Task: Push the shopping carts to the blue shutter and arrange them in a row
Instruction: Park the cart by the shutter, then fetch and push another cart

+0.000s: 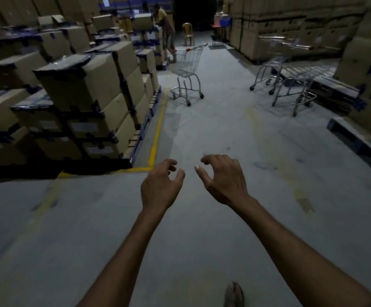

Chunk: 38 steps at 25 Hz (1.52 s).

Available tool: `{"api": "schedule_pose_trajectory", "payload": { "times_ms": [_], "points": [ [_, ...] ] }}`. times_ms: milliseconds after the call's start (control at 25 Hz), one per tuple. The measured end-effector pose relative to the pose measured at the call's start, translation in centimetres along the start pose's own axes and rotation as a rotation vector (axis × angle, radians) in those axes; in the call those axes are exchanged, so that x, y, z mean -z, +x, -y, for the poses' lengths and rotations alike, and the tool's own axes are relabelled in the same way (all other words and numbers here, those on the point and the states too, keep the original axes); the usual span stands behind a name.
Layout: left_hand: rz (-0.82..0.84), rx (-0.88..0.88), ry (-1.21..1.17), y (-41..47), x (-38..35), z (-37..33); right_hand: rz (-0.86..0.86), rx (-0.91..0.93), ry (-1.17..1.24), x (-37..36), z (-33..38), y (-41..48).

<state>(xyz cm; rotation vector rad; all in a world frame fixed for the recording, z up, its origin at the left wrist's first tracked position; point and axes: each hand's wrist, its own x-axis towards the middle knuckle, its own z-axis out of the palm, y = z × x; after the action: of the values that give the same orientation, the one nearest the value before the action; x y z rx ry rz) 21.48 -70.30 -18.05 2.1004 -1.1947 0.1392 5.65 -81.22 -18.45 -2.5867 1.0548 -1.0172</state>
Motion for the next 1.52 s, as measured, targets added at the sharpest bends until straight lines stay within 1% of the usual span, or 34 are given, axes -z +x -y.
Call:
{"api": "schedule_pose_trajectory", "payload": {
  "times_ms": [120, 240, 320, 480, 560, 680, 760, 840, 960, 1120, 1360, 1520],
  "points": [
    [-0.025, -0.005, -0.007, 7.2, -4.5, 0.0, 0.056, -0.037, 0.065, -3.4, -4.9, 6.2],
    [-0.075, -0.039, 0.076, 14.4, -8.6, -0.2, 0.097, -0.053, 0.117, -6.3, -10.0, 13.0],
    [-0.069, -0.015, 0.11, 19.5, -11.3, -0.6, 0.141, -0.052, 0.133, -7.9, -13.1, 18.1],
    [-0.039, 0.056, 0.111, 28.7, -15.3, -0.5, 0.207, -0.004, 0.122, -11.2, -17.0, 27.9],
    [-0.019, 0.048, 0.12, 32.9, -17.5, 0.2, 0.219, 0.015, 0.125, -13.2, -18.2, 31.9],
    [0.024, 0.032, 0.127, 39.7, -21.1, 2.3, 0.199, 0.047, 0.091, -17.5, -20.2, 38.0],
    [0.038, 0.022, 0.119, 44.5, -23.5, 4.3, 0.166, 0.082, 0.015, -20.8, -21.3, 42.1],
    [0.043, 0.006, 0.085, 49.7, -25.8, 6.2, 0.139, 0.123, -0.065, -23.9, -22.4, 46.5],
    [0.023, -0.008, 0.035, 57.8, -29.1, 9.0, 0.132, 0.138, -0.155, -28.1, -24.1, 53.5],
    [0.023, -0.083, 0.062, 67.3, -32.6, 11.0, 0.106, 0.105, -0.242, -31.8, -26.3, 63.0],
    [0.019, -0.201, 0.119, 80.3, -38.2, 11.8, 0.04, 0.026, -0.271, -36.0, -31.0, 74.4],
    [0.039, -0.213, 0.119, 88.2, -43.7, 11.2, 0.03, -0.015, -0.251, -39.3, -35.9, 81.2]
  ]
}}
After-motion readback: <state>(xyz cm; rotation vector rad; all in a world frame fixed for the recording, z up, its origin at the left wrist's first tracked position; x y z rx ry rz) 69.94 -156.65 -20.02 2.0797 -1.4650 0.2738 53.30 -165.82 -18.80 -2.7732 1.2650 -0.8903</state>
